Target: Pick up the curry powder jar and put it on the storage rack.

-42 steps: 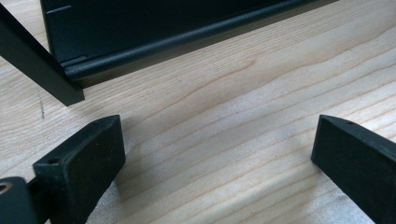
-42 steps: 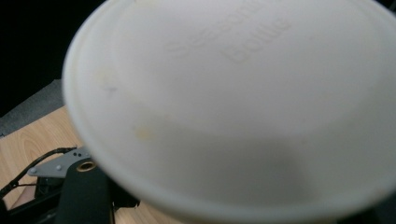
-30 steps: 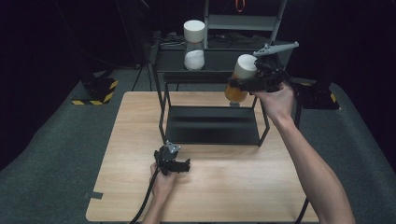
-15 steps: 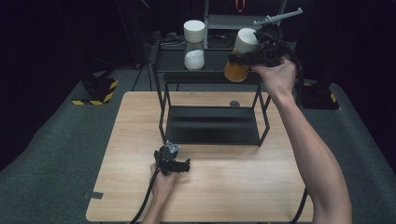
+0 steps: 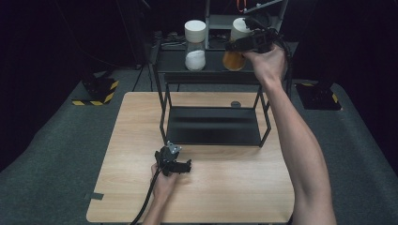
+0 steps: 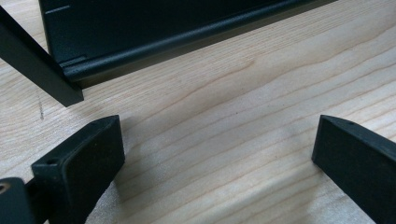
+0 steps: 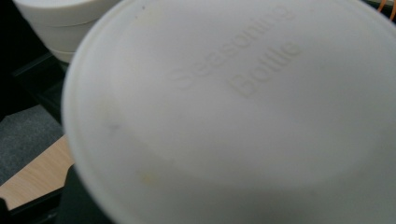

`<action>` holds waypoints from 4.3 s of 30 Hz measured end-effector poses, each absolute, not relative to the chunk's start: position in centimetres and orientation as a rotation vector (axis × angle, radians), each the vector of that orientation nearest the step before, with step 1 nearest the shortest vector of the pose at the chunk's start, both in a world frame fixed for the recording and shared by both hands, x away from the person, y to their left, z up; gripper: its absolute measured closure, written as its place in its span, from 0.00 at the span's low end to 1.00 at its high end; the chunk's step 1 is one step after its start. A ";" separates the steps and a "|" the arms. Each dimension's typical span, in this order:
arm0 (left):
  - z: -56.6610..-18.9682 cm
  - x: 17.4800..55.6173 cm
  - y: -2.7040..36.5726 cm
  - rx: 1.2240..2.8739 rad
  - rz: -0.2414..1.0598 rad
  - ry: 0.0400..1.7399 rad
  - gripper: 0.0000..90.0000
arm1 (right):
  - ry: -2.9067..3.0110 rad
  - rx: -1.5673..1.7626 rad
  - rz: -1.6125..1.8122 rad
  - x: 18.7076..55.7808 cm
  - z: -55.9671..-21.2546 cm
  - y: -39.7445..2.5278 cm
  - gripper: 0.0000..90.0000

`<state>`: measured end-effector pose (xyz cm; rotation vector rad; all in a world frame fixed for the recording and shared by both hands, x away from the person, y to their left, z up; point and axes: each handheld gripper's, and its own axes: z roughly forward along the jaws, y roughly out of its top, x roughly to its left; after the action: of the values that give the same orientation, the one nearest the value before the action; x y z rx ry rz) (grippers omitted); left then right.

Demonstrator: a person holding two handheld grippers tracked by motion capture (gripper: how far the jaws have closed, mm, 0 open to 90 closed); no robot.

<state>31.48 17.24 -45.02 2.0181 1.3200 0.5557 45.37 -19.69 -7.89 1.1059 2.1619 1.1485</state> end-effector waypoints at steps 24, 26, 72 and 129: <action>-45.1 31.5 17.2 2.013 0.553 1.322 0.02 | 2.127 1.167 1.114 47.8 -10.0 -16.8 0.36; -45.1 31.5 17.2 2.014 0.553 1.322 0.02 | 2.117 1.157 1.127 47.6 -10.3 -16.9 0.36; -45.0 31.4 17.2 2.013 0.556 1.324 0.02 | 2.058 1.028 1.422 42.4 -13.6 -24.3 0.04; -45.0 31.4 17.2 2.015 0.556 1.324 0.02 | 2.013 1.077 1.476 37.5 -22.5 -31.5 0.04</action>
<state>31.45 17.18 -45.05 2.0148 1.3235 0.5555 37.52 -31.46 -22.50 1.0769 2.0126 1.4763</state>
